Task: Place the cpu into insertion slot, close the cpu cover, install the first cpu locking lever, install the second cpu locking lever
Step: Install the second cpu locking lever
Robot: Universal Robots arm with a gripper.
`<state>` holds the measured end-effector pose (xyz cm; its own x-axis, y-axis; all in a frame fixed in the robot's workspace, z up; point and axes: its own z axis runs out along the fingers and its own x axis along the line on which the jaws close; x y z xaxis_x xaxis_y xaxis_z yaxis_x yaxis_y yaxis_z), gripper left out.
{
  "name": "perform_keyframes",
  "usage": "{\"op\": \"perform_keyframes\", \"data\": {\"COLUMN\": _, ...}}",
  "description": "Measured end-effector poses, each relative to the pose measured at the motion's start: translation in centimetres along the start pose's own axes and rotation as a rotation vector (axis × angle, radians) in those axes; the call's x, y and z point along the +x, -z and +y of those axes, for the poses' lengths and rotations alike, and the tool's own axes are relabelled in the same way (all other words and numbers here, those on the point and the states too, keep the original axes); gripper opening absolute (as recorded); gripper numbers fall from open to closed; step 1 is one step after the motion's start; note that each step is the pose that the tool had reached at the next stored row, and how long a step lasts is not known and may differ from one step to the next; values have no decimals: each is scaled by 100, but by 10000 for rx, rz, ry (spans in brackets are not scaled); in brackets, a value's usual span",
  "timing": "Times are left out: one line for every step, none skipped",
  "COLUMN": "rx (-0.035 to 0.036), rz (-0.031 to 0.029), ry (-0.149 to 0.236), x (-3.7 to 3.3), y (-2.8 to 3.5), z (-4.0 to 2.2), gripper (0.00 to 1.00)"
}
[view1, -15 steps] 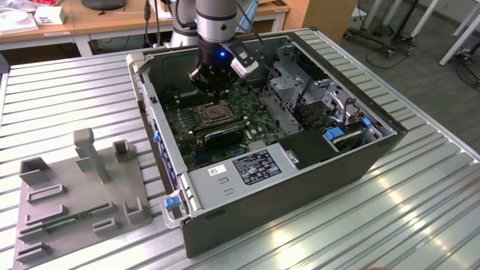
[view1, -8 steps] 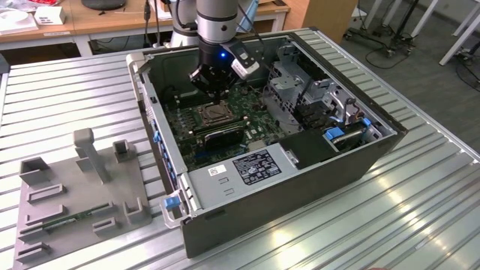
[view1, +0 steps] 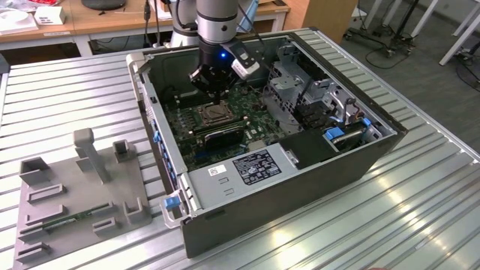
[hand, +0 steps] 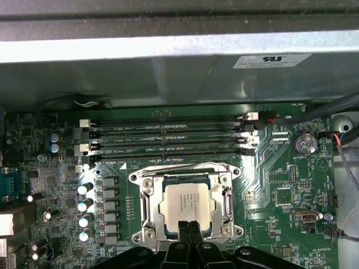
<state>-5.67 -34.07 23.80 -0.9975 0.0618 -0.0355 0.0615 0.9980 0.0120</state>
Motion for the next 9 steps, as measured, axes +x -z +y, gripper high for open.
{"op": "perform_keyframes", "data": {"rx": 0, "rz": 0, "ry": 0, "x": 0, "y": 0, "z": -1, "gripper": 11}}
{"op": "perform_keyframes", "data": {"rx": 0, "rz": 0, "ry": 0, "x": 0, "y": 0, "z": -1, "gripper": 11}}
{"op": "perform_keyframes", "data": {"rx": 0, "rz": 0, "ry": 1, "x": 0, "y": 0, "z": -3, "gripper": 11}}
{"op": "perform_keyframes", "data": {"rx": 0, "rz": 0, "ry": 1, "x": 0, "y": 0, "z": -6, "gripper": 11}}
{"op": "perform_keyframes", "data": {"rx": 1, "rz": 0, "ry": 1, "x": -1, "y": 0, "z": -9, "gripper": 11}}
{"op": "perform_keyframes", "data": {"rx": 0, "rz": 0, "ry": 1, "x": -1, "y": 0, "z": -13, "gripper": 11}}
{"op": "perform_keyframes", "data": {"rx": 0, "rz": 0, "ry": 0, "x": -1, "y": 0, "z": -17, "gripper": 11}}
{"op": "perform_keyframes", "data": {"rx": 0, "rz": 0, "ry": 0, "x": -1, "y": 0, "z": -22, "gripper": 11}}
{"op": "perform_keyframes", "data": {"rx": 1, "rz": 0, "ry": 0, "x": -2, "y": 1, "z": -28, "gripper": 11}}
